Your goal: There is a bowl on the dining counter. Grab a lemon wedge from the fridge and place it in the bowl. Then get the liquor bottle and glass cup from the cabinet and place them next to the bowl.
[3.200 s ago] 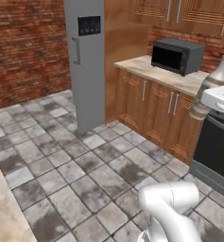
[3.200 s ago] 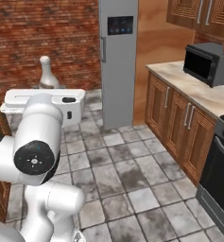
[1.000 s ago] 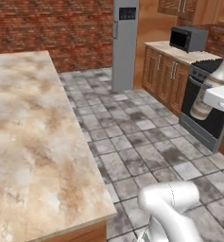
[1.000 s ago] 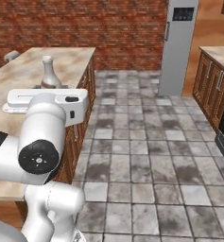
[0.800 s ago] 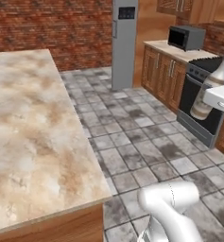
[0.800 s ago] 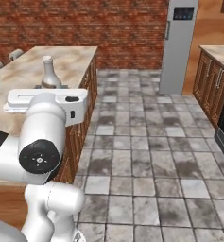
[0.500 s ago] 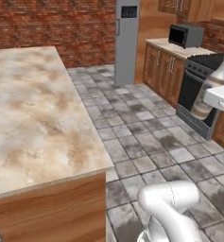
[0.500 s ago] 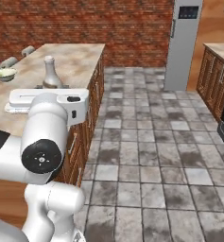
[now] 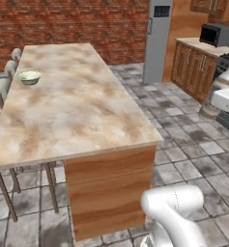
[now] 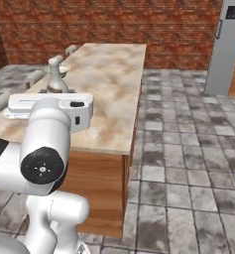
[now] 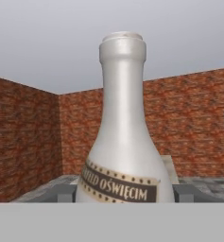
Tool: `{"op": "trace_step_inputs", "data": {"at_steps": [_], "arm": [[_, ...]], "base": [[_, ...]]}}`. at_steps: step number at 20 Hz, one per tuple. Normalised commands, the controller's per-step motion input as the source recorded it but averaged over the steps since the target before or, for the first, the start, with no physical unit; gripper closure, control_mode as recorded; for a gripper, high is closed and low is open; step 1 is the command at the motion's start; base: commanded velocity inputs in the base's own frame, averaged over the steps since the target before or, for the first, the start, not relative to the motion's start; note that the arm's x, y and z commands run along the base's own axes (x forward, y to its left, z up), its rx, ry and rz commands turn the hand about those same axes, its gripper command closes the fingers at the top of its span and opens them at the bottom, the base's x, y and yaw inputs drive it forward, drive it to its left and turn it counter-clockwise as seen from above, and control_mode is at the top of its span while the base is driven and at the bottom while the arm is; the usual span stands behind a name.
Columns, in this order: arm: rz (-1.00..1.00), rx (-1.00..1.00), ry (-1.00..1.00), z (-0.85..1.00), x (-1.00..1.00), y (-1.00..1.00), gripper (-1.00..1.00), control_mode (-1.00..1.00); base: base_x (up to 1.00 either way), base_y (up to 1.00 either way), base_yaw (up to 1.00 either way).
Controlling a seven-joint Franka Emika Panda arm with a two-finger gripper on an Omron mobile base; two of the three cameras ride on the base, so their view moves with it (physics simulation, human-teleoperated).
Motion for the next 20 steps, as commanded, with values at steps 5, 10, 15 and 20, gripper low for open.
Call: {"op": "trace_step_inputs", "data": {"at_steps": [5,10,15,20], "arm": [[0.00,0.00,0.00,0.00,0.00,0.00,1.00,1.00],[0.00,0.00,0.00,0.00,0.00,0.00,1.00,1.00],[0.00,0.00,0.00,0.00,0.00,0.00,1.00,1.00],[0.00,0.00,0.00,0.00,0.00,0.00,1.00,1.00]], "base": [[-0.07,1.00,0.17],[0.03,1.00,0.06],[0.25,1.00,0.00],[0.35,1.00,0.00]]}}
